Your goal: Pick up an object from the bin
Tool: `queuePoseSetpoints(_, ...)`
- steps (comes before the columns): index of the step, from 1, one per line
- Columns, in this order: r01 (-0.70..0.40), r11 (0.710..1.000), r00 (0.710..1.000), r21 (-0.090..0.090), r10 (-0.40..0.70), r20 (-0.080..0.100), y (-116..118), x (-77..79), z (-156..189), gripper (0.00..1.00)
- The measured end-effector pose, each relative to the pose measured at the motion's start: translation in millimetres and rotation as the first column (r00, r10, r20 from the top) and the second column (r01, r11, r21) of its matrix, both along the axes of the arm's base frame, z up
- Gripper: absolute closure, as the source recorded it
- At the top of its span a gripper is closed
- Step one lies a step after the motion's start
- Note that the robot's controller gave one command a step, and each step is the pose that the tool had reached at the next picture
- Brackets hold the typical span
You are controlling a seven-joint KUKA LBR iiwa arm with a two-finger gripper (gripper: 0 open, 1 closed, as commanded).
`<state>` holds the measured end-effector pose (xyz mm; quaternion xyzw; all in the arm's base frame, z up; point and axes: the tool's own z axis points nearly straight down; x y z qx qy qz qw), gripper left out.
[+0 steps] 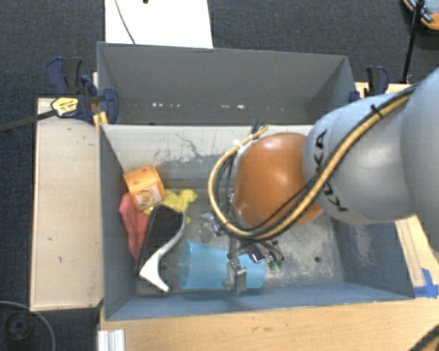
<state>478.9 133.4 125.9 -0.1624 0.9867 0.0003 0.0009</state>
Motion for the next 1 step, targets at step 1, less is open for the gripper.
queuePoseSetpoints(1,0.142,0.990,0.990,0.003,-0.142,0.008,1.3,-0.1,-56.0,0.00)
